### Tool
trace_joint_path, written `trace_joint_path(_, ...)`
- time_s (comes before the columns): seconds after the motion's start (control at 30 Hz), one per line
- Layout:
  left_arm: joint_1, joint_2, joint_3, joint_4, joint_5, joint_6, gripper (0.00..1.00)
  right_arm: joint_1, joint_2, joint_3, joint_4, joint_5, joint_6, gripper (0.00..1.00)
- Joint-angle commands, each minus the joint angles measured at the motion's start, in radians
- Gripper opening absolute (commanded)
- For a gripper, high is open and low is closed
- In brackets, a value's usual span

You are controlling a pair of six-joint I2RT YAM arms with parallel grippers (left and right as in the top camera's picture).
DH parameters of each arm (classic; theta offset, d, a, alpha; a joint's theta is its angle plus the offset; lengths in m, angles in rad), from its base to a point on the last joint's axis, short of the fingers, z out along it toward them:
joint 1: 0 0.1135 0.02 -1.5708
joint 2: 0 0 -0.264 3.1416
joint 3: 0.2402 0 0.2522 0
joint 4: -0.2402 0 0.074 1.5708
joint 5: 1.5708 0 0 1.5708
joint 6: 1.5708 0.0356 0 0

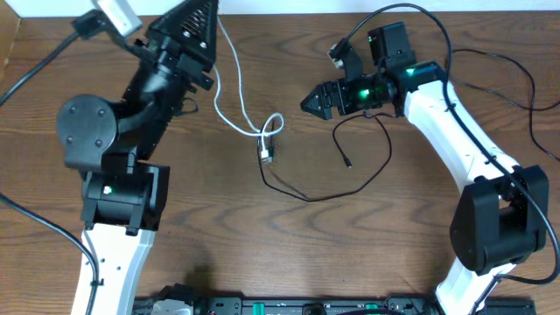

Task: Untangle cables
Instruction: 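Lift the white cable with the left gripper and pull it up-left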

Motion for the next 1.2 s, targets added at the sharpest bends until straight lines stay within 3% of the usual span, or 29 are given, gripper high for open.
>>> trace_joint_path(0.0,0.011,-0.01,0.012,0.08,-0.088,-0.045,0.07,0.021,-0.002,-0.005,0.001,0.01,0.017,0.97)
trace_joint_path(0.13,0.011,-0.008,0.012,0.08,-0.109,-0.006,0.07,0.023,-0.002,-0.005,0.005,0.009,-0.004,0.99)
trace_joint_path(0.27,0.01,0.002,0.012,-0.088,-0.106,0.024,0.08,0.025,-0.002,-0.005,0.02,0.009,-0.017,0.99)
trace_joint_path(0.53,0.01,0.017,0.012,-0.091,-0.103,0.024,0.07,0.147,0.024,-0.005,0.151,-0.008,0.136,0.95)
trace_joint_path(0.83,0.01,0.008,0.012,-0.083,-0.103,0.024,0.07,0.266,0.129,-0.005,0.221,0.254,0.317,0.9)
trace_joint_path(0.93,0.015,-0.009,0.012,-0.083,-0.106,0.024,0.07,0.265,0.193,-0.005,0.232,0.317,0.4,0.88)
trace_joint_path(1.03,0.041,-0.027,0.012,-0.083,-0.106,0.024,0.07,0.245,0.237,-0.005,0.215,0.327,0.409,0.82)
trace_joint_path(1.17,0.089,-0.052,0.012,-0.084,-0.105,0.024,0.07,0.196,0.24,-0.005,0.164,0.4,0.422,0.82)
